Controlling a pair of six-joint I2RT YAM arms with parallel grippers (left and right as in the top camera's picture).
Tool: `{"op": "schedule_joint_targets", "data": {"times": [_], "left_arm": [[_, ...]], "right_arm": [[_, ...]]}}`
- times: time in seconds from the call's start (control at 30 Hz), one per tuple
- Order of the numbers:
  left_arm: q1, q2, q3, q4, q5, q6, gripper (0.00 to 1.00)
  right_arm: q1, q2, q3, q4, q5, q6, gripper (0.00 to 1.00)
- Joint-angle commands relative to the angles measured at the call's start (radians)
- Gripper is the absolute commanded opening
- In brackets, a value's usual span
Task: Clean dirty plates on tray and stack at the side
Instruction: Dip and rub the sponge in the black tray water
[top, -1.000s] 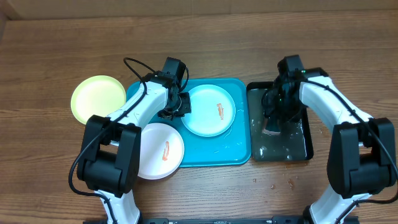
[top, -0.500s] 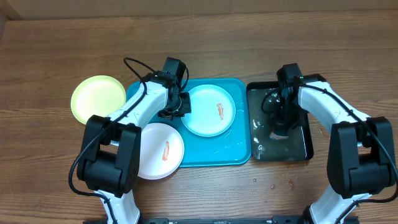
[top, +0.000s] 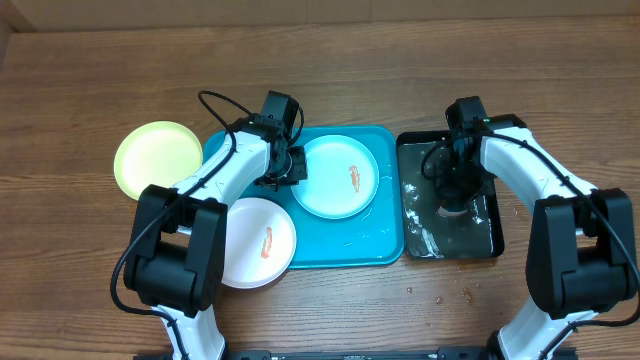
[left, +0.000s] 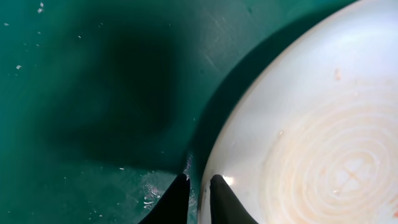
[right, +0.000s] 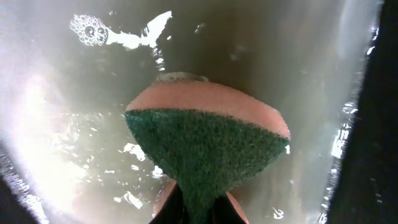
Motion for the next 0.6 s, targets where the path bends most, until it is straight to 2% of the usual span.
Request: {"op": "schedule_joint_targets", "data": {"times": [0.0,0.1,0.2,0.4,0.57], "left_arm": [[0.005,0.000,-0.009,0.006,-0.050,0.016,0.17],[0.004,0.000,-0.011,0.006,-0.051,0.016,0.14],[0.005,0.004,-0.012,0.006,-0.054,0.021,0.04],[0.007,0.004,-0.012,0.003,-0.059,0.116,0.04],[0.007,0.004,-0.012,-0.006,-0.058,0.106,0.04]], "right_arm": [[0.004,-0.005,0.028,0.006,-0.032,-0.023,0.04],[0.004,-0.005,0.028,0.003,-0.032,-0.023,0.04],[0.004,-0.005,0.028,0.001,-0.032,-0.023,0.04],[0.004,-0.005,0.028,0.009,-0.032,-0.024,0.04],[0.004,-0.005,0.029,0.009,-0.032,-0.039,0.04]]}}
